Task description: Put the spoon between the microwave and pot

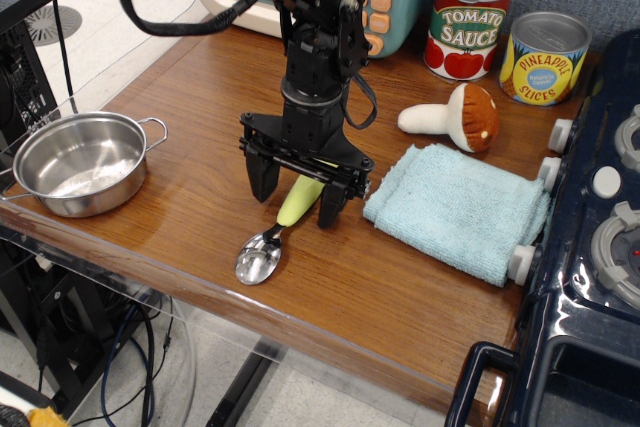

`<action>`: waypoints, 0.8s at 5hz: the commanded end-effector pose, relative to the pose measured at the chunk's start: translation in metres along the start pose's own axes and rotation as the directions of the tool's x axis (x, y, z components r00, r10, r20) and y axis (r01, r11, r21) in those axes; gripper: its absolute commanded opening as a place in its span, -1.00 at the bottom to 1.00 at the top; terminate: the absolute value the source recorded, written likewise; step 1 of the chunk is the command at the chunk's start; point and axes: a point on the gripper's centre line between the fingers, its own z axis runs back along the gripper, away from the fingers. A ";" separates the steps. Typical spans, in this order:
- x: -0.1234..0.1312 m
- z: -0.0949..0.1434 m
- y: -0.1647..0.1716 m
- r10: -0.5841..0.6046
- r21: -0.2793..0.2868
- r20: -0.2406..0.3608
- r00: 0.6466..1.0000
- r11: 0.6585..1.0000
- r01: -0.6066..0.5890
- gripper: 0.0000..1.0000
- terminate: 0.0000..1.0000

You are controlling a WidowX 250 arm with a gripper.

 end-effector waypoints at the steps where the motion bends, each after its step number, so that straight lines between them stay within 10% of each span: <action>1: -0.002 0.001 0.010 0.034 -0.015 0.015 0.999 0.999 -0.034 -1.00 -1.00; 4: 0.002 0.040 0.022 0.001 -0.059 0.068 0.998 0.998 0.003 -1.00 -1.00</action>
